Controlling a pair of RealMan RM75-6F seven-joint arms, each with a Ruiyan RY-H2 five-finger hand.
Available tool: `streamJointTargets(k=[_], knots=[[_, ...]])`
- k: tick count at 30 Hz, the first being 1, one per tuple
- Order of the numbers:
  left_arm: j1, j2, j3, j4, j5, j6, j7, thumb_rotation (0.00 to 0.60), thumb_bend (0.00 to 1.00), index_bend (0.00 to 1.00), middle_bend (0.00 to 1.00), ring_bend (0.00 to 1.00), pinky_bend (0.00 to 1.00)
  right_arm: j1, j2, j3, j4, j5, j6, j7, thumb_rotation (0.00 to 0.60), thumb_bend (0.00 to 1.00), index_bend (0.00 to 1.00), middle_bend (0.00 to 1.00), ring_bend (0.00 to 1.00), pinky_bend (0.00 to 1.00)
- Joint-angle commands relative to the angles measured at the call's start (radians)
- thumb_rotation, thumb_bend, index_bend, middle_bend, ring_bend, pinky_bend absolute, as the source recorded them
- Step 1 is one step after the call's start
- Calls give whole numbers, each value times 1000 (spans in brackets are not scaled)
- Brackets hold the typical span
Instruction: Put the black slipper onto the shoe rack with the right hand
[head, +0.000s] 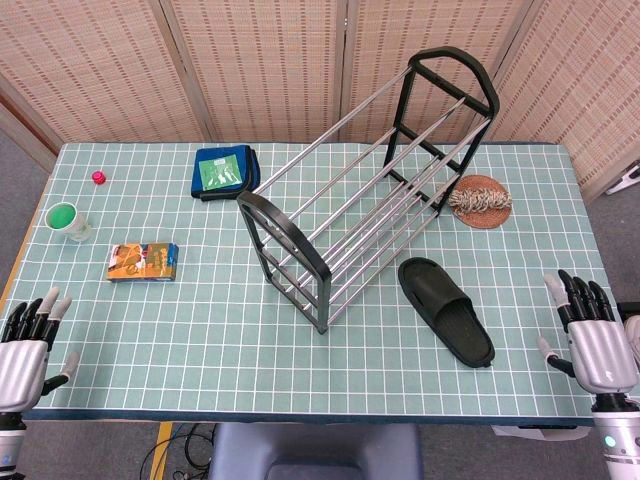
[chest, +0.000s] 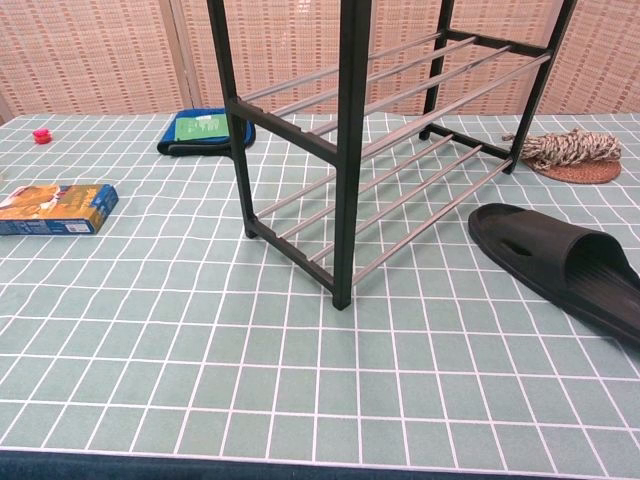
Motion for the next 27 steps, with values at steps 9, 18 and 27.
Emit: streamJointTargets(k=[9,18,27], knots=[[0,10,0,-7,9,4,-28,600,377,21,0,0,0,1,-5,-2,4,14,-11,-16,600,247,0,0,0,0],[-15,17,-9,7,7,-13,-55,600,378,21,0,0,0,9,-17,-14,-3,10,-38,-33,600,247,0,0,0,0],[-5,38,-8,-2,16,5,-117,600,377,21,0,0,0,57,-87,-21,-26,67,-146,-151,600,246,0,0,0,0]])
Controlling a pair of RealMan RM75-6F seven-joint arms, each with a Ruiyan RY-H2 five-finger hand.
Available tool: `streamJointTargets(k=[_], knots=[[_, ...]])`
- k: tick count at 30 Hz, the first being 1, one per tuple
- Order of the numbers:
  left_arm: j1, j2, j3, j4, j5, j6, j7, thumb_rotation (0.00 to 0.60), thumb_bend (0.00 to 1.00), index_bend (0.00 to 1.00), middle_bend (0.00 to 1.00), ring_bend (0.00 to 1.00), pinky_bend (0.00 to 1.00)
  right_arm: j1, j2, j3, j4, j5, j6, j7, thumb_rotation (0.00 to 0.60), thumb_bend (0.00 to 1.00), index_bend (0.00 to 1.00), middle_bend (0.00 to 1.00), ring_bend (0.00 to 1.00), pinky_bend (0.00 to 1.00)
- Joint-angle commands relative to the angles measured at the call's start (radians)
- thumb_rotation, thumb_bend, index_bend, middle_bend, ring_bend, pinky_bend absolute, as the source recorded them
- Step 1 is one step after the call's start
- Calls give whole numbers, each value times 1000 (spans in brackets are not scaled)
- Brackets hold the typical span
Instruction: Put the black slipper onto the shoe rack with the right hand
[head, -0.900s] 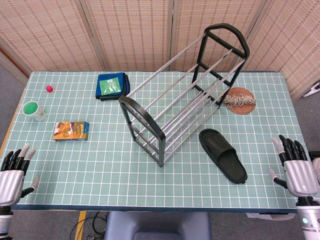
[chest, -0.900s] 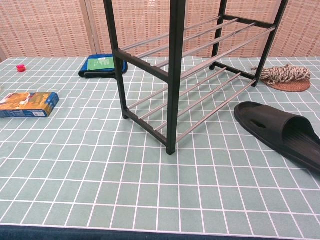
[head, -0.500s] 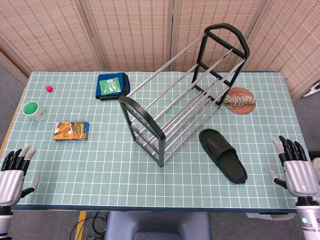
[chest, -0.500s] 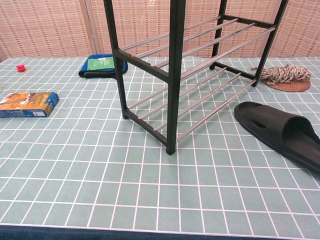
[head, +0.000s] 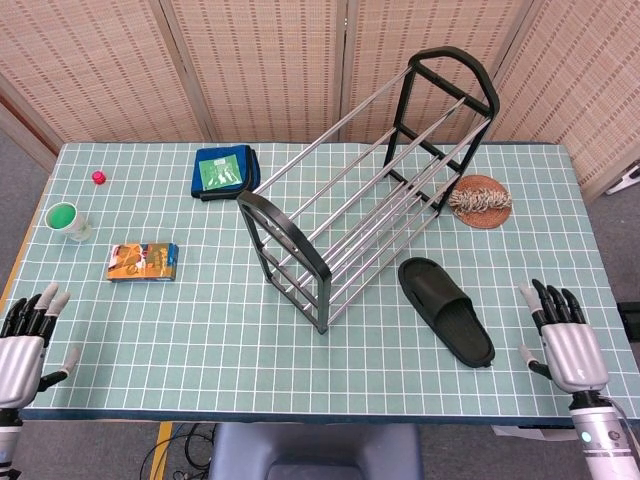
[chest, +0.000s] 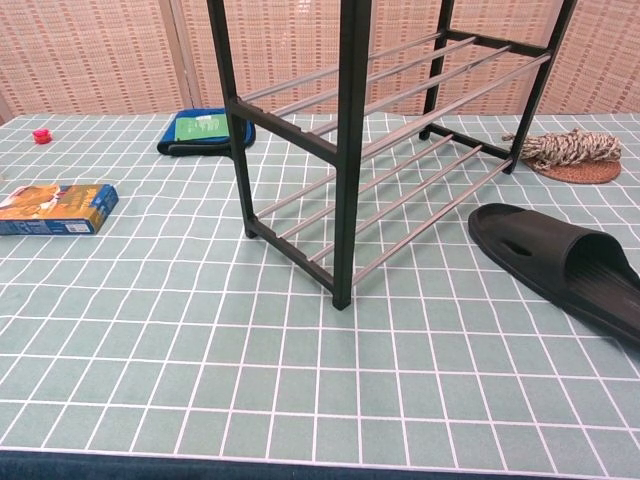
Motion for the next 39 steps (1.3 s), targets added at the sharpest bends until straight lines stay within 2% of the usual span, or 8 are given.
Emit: streamJointTargets(k=[1,10,21,31,39], knots=[[4,14,1,-2,12,11,-29,600,378,21,0,0,0,24,-44,-3,-1,23,-41,-42,600,244,0,0,0,0],[16,30,9,1,37,38,-75,600,377,21,0,0,0,55,-156,-29,45,53,-115,-119,600,227,0,0,0,0],[27,39,10,2,48,61,-102,600,378,21,0,0,0,65,-215,-47,79,45,-124,-139,600,216,0,0,0,0],[43,36,19,-4,80,98,-92,600,377,21,0,0,0,93,-248,-8,196,89,-156,-75,600,216,0,0,0,0],[52,32,22,-8,89,113,-76,600,377,21,0,0,0,112,-227,41,278,128,-166,-12,600,219,0,0,0,0]])
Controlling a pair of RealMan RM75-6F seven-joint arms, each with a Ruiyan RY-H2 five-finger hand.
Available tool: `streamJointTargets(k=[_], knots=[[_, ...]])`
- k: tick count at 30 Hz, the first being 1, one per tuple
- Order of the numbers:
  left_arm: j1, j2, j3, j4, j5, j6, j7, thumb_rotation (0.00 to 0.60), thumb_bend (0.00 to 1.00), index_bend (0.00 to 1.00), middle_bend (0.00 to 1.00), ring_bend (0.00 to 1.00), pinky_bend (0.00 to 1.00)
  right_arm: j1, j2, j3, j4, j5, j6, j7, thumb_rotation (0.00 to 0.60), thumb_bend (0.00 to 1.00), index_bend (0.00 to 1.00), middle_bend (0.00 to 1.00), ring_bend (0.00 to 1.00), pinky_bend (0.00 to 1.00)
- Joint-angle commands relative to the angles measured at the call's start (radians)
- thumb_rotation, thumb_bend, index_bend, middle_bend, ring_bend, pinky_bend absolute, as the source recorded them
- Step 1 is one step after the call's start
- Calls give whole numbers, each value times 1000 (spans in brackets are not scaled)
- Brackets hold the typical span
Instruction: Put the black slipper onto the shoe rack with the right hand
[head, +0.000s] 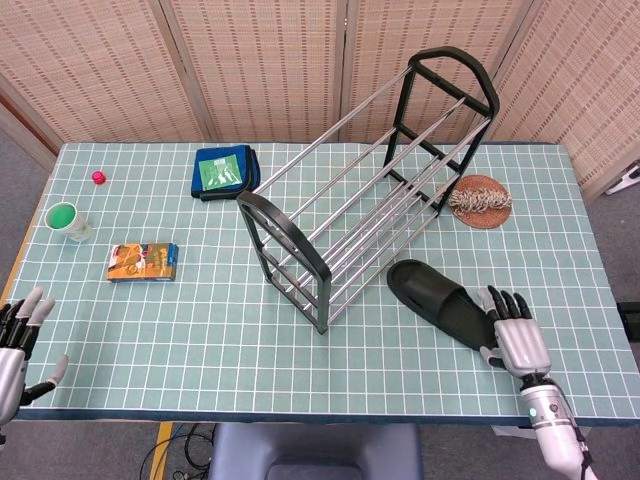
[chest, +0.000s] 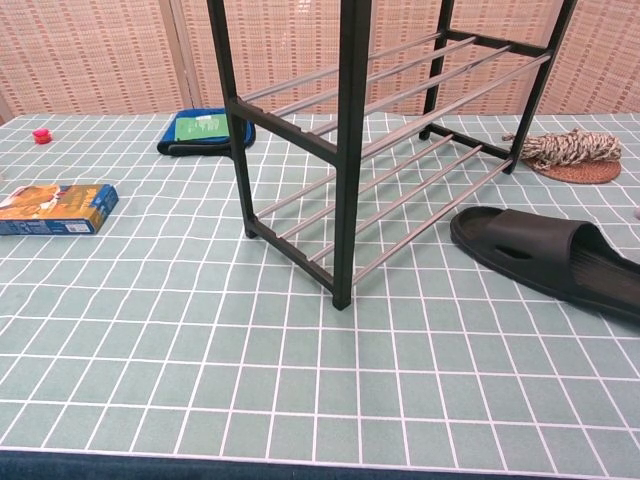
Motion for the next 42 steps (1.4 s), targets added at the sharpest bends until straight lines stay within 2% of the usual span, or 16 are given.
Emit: streamJointTargets(k=[1,4,7,14,18,25,35,42], knots=[[2,-2,1,0,3,2,6,600,377,21,0,0,0,16,17,29,36,23,-12,27,600,220,0,0,0,0],[3,0,2,-1,7,4,3,600,377,21,0,0,0,28,41,45,64,30,-17,37,600,222,0,0,0,0],[2,1,0,0,4,2,-1,600,377,21,0,0,0,24,74,48,37,29,-13,66,600,223,0,0,0,0],[-11,-5,-5,2,-7,-24,14,600,377,21,0,0,0,-1,113,-4,-73,-23,1,114,600,223,0,0,0,0],[-11,-4,-1,0,1,-23,11,600,378,21,0,0,0,-2,79,-31,-69,-56,10,83,600,223,0,0,0,0],[-9,3,-6,6,-5,-19,-11,600,378,21,0,0,0,-27,-6,-40,-11,-56,53,71,600,215,0,0,0,0],[-13,12,-9,11,-16,-30,-37,600,378,27,0,0,0,-19,-16,-16,-10,-61,69,109,600,207,0,0,0,0],[-5,8,-3,6,2,-12,-23,600,378,28,0,0,0,11,-43,-2,57,-42,16,147,600,207,0,0,0,0]])
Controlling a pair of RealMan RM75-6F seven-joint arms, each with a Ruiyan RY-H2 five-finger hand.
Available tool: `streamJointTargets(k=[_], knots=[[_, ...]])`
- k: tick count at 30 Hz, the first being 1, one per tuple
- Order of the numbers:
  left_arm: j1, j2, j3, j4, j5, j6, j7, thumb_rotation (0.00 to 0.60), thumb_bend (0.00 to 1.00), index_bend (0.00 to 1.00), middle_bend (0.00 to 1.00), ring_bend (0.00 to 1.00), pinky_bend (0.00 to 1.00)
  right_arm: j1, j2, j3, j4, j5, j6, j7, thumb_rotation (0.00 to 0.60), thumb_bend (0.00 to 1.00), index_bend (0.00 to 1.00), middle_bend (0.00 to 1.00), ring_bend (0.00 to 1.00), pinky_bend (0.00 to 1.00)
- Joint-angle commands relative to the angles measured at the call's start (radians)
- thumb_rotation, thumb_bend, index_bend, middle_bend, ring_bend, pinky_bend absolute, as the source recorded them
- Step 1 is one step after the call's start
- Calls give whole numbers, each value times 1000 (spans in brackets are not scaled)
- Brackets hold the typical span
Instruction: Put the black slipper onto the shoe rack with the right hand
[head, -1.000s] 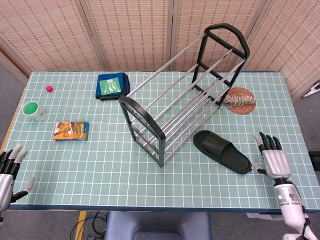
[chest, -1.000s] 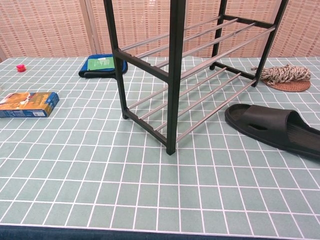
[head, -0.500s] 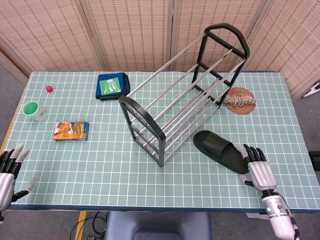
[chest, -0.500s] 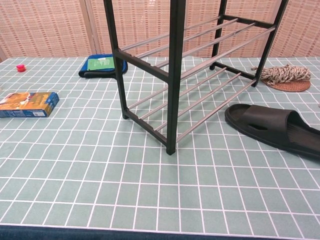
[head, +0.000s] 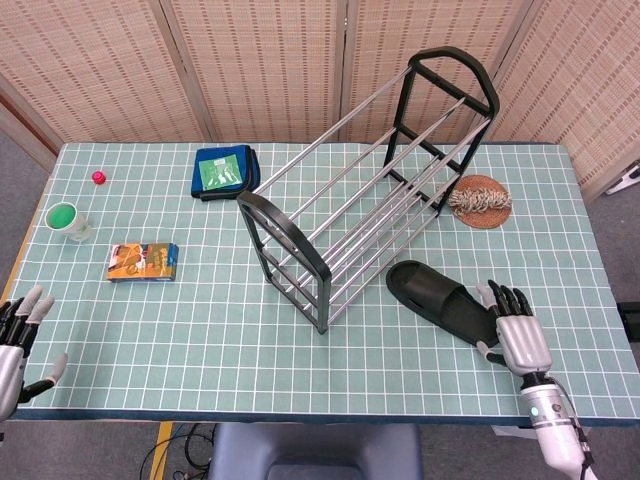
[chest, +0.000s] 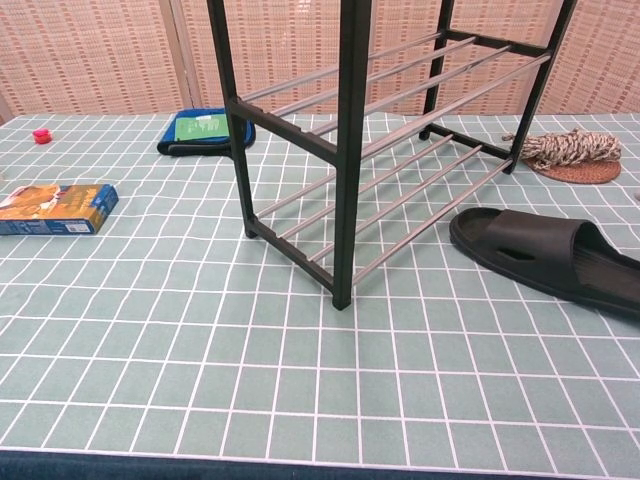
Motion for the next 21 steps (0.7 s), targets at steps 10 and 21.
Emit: streamJointTargets(k=[10,21], knots=[[6,2,-1,2,1,12,-5,600,378,29,0,0,0,50,-43,29,125,43,-88,55,600,207,0,0,0,0],[15,1,1,-2,-5,16,11,600,377,29,0,0,0,87,8,59,139,67,-142,111,600,207,0,0,0,0]])
